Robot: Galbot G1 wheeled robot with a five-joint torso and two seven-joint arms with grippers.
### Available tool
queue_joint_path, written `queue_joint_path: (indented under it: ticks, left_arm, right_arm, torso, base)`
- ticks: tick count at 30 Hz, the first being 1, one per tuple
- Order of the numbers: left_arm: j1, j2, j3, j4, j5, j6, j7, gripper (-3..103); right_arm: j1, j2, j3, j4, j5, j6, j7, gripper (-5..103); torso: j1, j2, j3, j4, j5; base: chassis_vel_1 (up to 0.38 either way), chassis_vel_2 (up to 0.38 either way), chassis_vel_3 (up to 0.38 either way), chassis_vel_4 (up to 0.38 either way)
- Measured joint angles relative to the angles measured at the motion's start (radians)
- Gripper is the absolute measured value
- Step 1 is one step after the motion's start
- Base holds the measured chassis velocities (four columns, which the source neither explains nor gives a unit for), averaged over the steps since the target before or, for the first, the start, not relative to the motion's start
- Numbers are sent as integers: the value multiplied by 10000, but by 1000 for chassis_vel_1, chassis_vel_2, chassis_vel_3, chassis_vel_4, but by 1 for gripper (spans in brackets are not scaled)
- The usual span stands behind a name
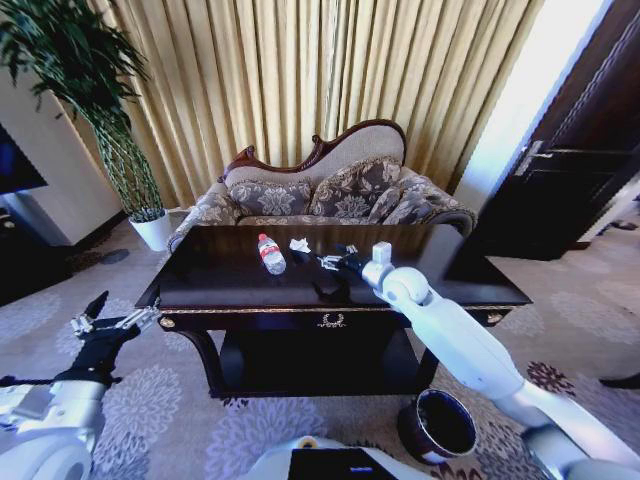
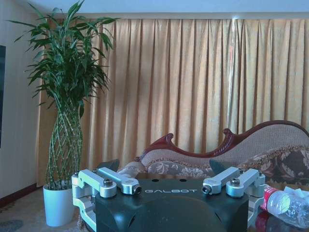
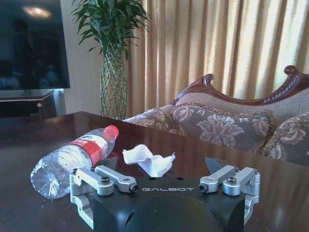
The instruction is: Move to the front of the table and place the trash on the table into the trash bin.
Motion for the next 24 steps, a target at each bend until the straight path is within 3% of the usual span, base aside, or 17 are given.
queue_joint_path:
  ticks: [24]
  left_arm:
    - [-53,-86,-58,0,-27,-7,-6,100]
  right_arm:
    - [1283,1223,-1347,-1655,-213,81,28,100]
  torso:
    - [0,0,0,0,0]
  base:
    - [0,0,0,0]
